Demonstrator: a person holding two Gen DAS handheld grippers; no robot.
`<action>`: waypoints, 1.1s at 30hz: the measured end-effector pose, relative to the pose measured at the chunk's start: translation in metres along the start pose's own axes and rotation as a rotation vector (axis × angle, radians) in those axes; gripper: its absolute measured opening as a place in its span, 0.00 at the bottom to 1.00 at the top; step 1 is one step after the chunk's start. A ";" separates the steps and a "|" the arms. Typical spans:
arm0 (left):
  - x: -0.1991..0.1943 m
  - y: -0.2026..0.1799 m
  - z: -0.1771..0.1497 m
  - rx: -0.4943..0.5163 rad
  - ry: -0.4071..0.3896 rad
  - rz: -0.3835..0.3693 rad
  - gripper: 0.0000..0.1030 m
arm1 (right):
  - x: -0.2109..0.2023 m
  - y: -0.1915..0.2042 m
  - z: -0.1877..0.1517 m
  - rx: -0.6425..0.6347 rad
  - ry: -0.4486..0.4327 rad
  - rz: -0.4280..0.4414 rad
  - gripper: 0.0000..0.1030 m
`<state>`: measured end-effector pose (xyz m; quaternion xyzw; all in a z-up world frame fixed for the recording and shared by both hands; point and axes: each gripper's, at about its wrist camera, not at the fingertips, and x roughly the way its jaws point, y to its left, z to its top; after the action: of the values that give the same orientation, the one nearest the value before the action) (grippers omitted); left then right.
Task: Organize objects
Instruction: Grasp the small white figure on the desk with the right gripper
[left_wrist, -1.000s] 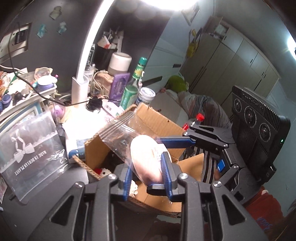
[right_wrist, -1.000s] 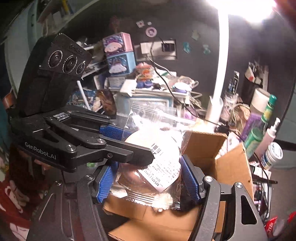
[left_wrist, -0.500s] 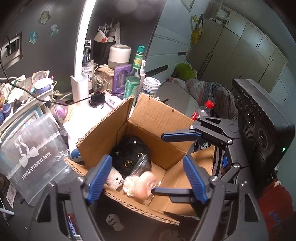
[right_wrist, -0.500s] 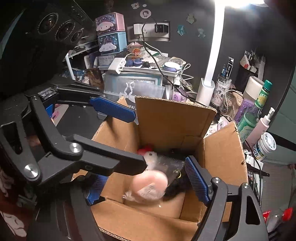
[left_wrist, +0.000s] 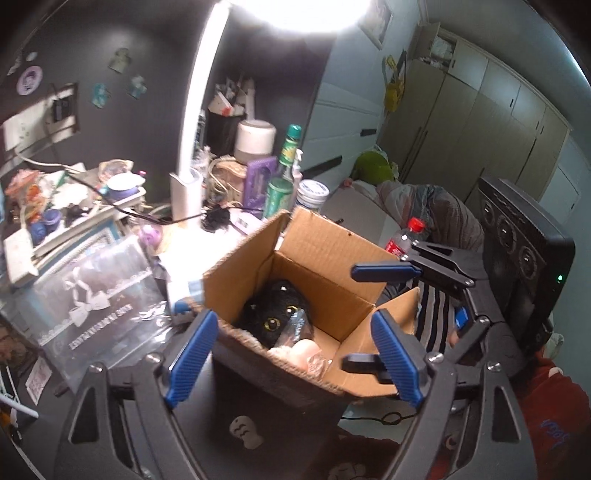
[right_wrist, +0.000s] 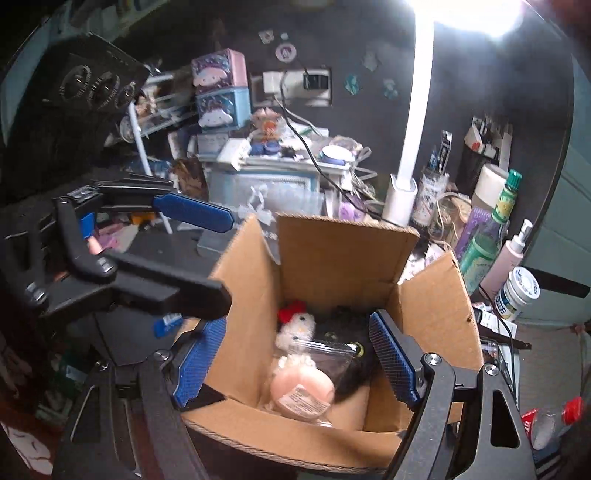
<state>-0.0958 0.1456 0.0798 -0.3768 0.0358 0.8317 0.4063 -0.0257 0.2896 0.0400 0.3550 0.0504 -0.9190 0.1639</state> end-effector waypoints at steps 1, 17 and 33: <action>-0.008 0.005 -0.003 -0.008 -0.014 0.008 0.80 | -0.004 0.005 0.000 -0.004 -0.020 0.010 0.75; -0.069 0.093 -0.124 -0.140 -0.159 0.295 0.84 | 0.023 0.138 -0.029 -0.118 -0.128 0.328 0.75; -0.042 0.106 -0.198 -0.181 -0.127 0.316 0.84 | 0.125 0.129 -0.096 0.089 0.034 -0.034 0.48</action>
<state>-0.0359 -0.0244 -0.0600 -0.3481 -0.0062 0.9070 0.2368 -0.0081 0.1547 -0.1116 0.3766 0.0183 -0.9168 0.1316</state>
